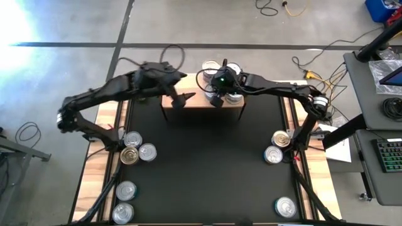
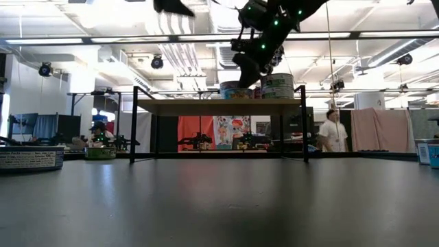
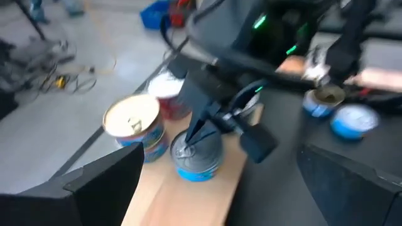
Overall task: Stack canned seafood by type on shelf
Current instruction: Put the yellow-blue tuna can on the shelf, then stack the yellow-blue tuna can on top of the other yellow-blue tuna can on the shelf
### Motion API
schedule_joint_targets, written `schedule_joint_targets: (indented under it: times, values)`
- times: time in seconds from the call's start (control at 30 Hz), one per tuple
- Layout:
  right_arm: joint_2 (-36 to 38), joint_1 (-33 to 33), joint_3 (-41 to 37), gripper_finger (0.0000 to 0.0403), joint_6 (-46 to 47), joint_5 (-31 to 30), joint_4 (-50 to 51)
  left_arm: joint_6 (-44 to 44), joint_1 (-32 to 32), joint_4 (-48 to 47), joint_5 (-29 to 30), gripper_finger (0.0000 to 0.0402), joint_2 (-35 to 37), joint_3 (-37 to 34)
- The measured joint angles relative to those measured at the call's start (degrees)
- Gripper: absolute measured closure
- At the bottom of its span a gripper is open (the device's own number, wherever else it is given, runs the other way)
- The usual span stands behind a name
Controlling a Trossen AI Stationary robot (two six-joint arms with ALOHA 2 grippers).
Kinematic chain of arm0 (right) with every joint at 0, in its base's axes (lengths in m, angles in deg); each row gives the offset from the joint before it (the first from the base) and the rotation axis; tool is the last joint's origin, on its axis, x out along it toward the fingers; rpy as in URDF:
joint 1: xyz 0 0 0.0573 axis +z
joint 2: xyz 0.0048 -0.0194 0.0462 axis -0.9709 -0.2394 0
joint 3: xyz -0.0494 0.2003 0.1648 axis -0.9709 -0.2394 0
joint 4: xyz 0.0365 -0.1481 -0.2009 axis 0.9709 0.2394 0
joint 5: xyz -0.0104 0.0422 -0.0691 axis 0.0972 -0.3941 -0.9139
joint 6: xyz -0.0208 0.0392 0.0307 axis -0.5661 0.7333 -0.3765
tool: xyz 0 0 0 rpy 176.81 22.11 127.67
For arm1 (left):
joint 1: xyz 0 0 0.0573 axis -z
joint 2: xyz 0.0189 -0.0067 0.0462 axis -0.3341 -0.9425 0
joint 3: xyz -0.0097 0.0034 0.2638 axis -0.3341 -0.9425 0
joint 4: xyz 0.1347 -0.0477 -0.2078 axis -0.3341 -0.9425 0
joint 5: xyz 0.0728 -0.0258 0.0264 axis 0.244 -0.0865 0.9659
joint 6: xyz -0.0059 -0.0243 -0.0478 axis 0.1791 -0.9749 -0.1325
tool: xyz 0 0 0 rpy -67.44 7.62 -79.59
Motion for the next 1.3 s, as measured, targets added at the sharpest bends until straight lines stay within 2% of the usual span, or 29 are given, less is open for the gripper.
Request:
schedule_joint_targets:
  times: [0.1,0.23,0.37,0.5,0.7,0.97,1.23,1.3]
  values:
    - [2.91,1.09,-0.08,0.039,1.3,0.08,-0.33,-0.42,3.22,0.26,0.02,0.0002,3.58,0.0]
    - [8.07,2.77,0.05,0.039,8.61,0.77,-0.96,-0.52,9.17,0.48,0.52,0.0002,6.5,0.0]
    - [12.98,6.45,-0.18,0.039,15.01,0.79,-1.06,-0.47,17.08,1.17,5.1,0.0002,7.32,0.0]
    - [17.98,12.94,-1.03,0.039,20.82,0.52,-1.0,-0.56,24.57,0.78,8.17,0.0002,5.83,-0.11]
    - [21.41,26.69,-1.59,0.039,33.49,-9.54,7.57,-0.71,33.0,1.02,8.83,0.0002,1.81,-0.13]
    - [20.17,41.26,-1.59,0.039,49.55,-11.18,21.47,-4.71,38.08,3.33,8.81,0.0002,-4.17,-0.15]
    - [16.74,49.51,-1.59,0.039,55.04,-10.56,31.35,-5.64,38.35,7.03,8.82,0.0002,-10.51,-0.05]
    - [16.08,51.74,-1.59,0.039,55.11,-9.41,34.01,-9.51,38.35,8.65,8.71,0.0002,-12.71,1.28]
